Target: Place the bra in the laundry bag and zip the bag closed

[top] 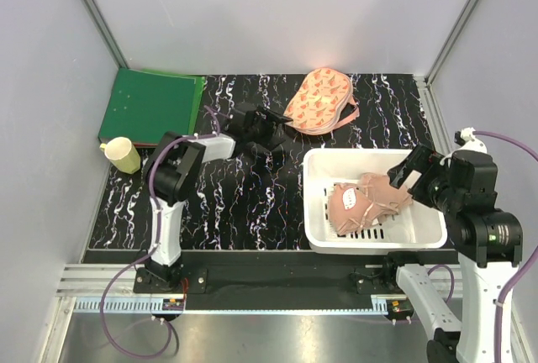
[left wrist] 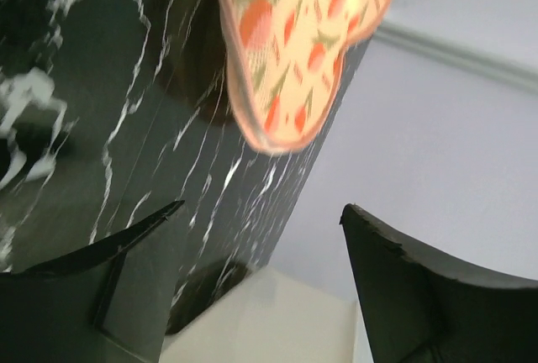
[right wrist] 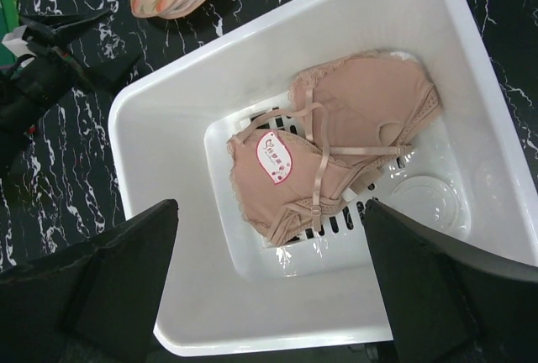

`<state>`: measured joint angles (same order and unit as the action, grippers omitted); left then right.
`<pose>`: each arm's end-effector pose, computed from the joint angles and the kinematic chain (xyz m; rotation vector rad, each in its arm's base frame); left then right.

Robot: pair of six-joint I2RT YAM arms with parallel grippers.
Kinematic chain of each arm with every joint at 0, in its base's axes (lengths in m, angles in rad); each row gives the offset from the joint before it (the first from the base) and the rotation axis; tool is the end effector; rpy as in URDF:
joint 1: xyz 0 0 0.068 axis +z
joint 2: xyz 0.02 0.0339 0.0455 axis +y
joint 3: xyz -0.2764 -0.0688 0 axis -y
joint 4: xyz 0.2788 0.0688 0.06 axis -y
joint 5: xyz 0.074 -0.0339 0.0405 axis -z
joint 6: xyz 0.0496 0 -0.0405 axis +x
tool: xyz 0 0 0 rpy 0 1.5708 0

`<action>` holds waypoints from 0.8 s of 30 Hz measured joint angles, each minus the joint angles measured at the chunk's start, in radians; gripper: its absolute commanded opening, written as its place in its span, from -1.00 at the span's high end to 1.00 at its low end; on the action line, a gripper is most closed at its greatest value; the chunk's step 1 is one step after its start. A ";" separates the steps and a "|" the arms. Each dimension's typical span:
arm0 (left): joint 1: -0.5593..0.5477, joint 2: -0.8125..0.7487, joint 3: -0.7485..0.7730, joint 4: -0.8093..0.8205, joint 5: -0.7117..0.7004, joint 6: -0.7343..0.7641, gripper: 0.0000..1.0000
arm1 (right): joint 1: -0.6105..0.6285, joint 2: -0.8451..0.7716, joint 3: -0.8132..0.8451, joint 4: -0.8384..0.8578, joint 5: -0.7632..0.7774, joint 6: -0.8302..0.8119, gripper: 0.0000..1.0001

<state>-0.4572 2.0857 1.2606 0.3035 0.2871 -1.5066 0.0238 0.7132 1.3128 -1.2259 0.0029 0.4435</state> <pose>0.4377 -0.2310 0.1294 -1.0417 2.2056 -1.3648 0.1074 0.0024 0.4288 0.4618 2.1603 0.2581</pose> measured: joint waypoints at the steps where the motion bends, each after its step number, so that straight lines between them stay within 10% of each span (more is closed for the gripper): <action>1: -0.005 0.029 0.042 -0.016 -0.017 -0.026 -0.47 | 0.000 -0.006 0.003 -0.002 0.008 -0.003 -1.00; 8: -0.032 0.176 0.234 -0.094 -0.099 -0.179 -0.08 | 0.000 -0.022 0.013 -0.007 0.036 -0.019 -1.00; 16: -0.035 0.278 0.370 -0.193 -0.132 -0.198 0.98 | 0.000 0.014 0.018 -0.005 0.039 -0.033 -0.99; 24: 0.025 0.185 0.258 -0.221 -0.137 0.000 1.00 | 0.000 0.100 0.018 0.020 -0.025 -0.059 -1.00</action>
<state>-0.4324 2.2704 1.5185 0.0826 0.1501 -1.5070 0.0238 0.8127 1.3312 -1.2060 -0.0223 0.3843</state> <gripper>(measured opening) 0.024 0.994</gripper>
